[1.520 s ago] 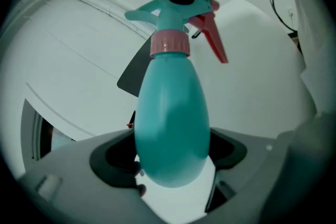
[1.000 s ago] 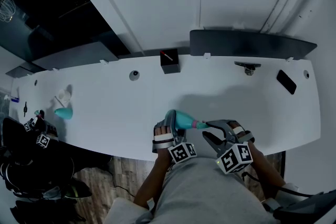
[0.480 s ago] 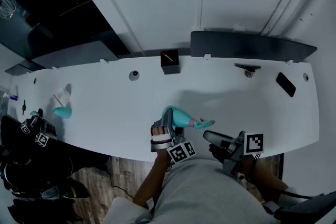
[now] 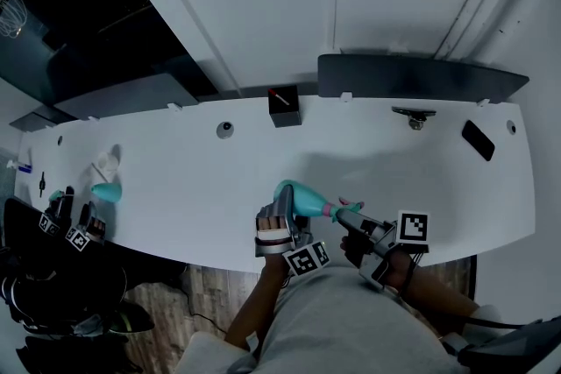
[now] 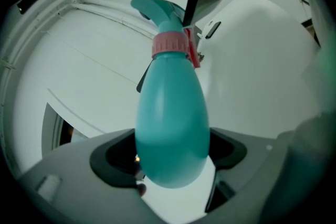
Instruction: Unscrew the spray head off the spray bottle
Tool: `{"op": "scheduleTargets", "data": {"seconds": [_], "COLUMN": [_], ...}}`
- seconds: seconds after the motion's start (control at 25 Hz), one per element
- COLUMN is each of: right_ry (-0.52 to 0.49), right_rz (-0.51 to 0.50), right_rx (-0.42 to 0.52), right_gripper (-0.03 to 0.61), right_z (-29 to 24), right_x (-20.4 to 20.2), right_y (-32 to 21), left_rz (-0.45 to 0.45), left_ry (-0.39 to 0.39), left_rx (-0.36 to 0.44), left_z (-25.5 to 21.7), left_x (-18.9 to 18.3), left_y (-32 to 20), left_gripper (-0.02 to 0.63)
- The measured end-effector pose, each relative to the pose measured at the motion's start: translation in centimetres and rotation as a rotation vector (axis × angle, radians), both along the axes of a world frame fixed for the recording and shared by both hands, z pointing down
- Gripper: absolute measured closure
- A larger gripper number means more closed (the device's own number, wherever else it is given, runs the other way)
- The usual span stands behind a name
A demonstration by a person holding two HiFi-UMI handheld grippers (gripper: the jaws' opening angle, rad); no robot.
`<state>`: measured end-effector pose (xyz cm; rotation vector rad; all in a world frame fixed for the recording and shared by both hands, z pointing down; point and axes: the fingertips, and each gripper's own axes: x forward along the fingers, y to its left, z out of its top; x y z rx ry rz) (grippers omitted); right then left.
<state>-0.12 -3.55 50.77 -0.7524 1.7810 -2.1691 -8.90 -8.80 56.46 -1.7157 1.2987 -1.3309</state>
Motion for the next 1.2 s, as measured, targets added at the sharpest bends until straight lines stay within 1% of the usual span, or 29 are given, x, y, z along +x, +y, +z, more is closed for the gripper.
{"op": "scheduleTargets", "data": {"seconds": [0.04,0.12,0.16,0.24,0.32,0.44,0.48,0.52,0.56,0.6,0.64,0.72,0.8,1.08,1.2], "right_ry": [0.033,0.122,0.185,0.357,0.592,1.05,1.191,1.304,1.377,1.407,1.406,1.387,1.39,1.39,1.372], "right_rz": [-0.028,-0.123,-0.19,-0.353,-0.541,-0.827,-0.906,-0.965,-1.001,-1.015,-1.013,-1.0,-0.998,-1.003,-1.018], "right_rx": [0.043,0.174,0.261,0.478,0.747,1.189,1.311,1.406,1.47,1.504,1.516,1.517,1.525,1.547,1.561], "right_gripper": [0.446,0.453,0.456,0.46,0.463,0.479,0.49,0.502,0.503,0.503,0.505,0.506,0.508,0.508,0.508], "right_z": [-0.1,-0.4,-0.6,-0.7,-0.9,-0.7,-0.6,-0.5,-0.5,-0.6,-0.7,-0.8,-0.7,-0.6,-0.7], "right_x": [-0.1,-0.6,-0.9,-1.2,-1.4,-0.9,-0.6,-0.4,-0.2,-0.1,-0.1,-0.2,-0.1,-0.7,-0.8], "right_y": [-0.1,-0.1,0.1,0.6,1.2,1.4,1.3,1.2,1.2,1.2,1.2,1.4,1.4,1.4,1.3], "left_rz": [-0.001,-0.002,-0.003,-0.007,-0.006,0.005,0.005,0.004,0.003,0.002,0.002,0.002,0.0,0.003,-0.013], "left_ry": [-0.001,0.0,0.003,0.024,0.054,0.095,0.11,0.123,0.131,0.136,0.14,0.146,0.148,0.153,0.166], "left_rx": [-0.006,-0.019,-0.025,-0.036,-0.046,-0.067,-0.074,-0.08,-0.084,-0.084,-0.082,-0.078,-0.078,-0.08,-0.087], "left_z": [0.1,0.4,0.6,0.8,0.8,0.8,0.8,0.8,0.8,0.8,0.7,0.6,0.8,0.8,0.8], "left_x": [0.0,-0.1,-0.1,0.0,0.1,0.6,0.7,0.8,0.8,0.9,1.0,1.0,1.0,0.8,0.7], "left_y": [0.0,0.1,0.2,0.3,0.3,0.4,0.4,0.5,0.6,0.6,0.7,0.7,0.6,0.6,0.5], "left_gripper": [0.218,0.218,0.218,0.218,0.218,0.218,0.218,0.218,0.218,0.218,0.218,0.218,0.218,0.218,0.218]}}
